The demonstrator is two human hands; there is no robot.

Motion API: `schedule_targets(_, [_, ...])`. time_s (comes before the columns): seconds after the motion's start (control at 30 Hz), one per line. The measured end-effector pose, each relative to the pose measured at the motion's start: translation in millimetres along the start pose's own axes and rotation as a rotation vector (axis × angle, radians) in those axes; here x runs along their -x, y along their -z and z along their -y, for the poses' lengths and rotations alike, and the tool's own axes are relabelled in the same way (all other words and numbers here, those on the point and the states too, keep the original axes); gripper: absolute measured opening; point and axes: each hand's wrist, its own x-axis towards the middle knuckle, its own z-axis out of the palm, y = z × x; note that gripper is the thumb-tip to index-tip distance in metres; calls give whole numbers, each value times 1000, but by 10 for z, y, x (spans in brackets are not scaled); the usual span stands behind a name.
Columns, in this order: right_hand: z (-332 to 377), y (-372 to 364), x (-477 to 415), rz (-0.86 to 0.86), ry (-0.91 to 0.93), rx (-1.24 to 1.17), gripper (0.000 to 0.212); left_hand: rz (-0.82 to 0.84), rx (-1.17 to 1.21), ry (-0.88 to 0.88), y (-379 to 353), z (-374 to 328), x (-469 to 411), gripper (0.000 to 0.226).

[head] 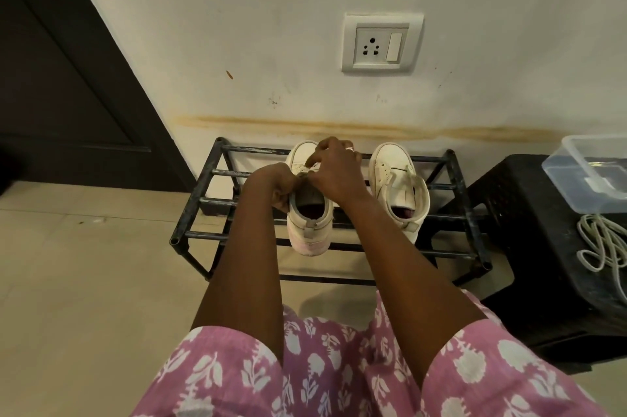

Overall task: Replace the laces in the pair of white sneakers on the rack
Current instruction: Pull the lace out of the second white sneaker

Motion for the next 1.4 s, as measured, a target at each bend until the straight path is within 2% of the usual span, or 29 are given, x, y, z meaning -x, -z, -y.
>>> schedule_targets(0.2, [17,-70,-5,50,111,224,27,9,-10,7,5,7,11,24])
schedule_targets(0.3, [13,-68,27,-11,67,181,23,2,-13,8,3,-7,4,26])
schedule_targets(0.47, [2,91,-20,-299,-436,-487,16,-19,-16,6,18,14,-36,25])
schedule_targets(0.53, [-88,177,-46,-378,-586,-583,18,-20,-14,-4,35,23,-40,26])
schedule_targets(0.63, [-292,292,-63,-473,-738,-564,19,-30,-41,-13,47,35,-54,31])
schedule_targets(0.73, [-379,313,-70,-349,-673,-372,25,-42,-74,-39,27,37,-90,34])
schedule_targets(0.8, [-339,283,-46,-312,-614,-265,27,-116,-177,-98,-7,16,-95,37])
schedule_targets(0.9, [-255,213,-3,-251,-546,-207,28,-307,-405,-281,-45,-46,-74,41])
schedule_targets(1.0, [-178,174,13,-187,-412,-183,28,-395,-471,-425,-90,-89,-92,32])
schedule_targets(1.1, [-109,184,20,-91,-330,-289,24,-461,-474,-428,-138,-98,-114,20])
schedule_targets(1.27, [-116,184,72,115,-237,-329,19,-522,-468,-431,-178,-71,-145,19])
schedule_targets(1.4, [-146,150,141,172,-193,-247,25,-553,-348,-359,-197,-68,-163,20])
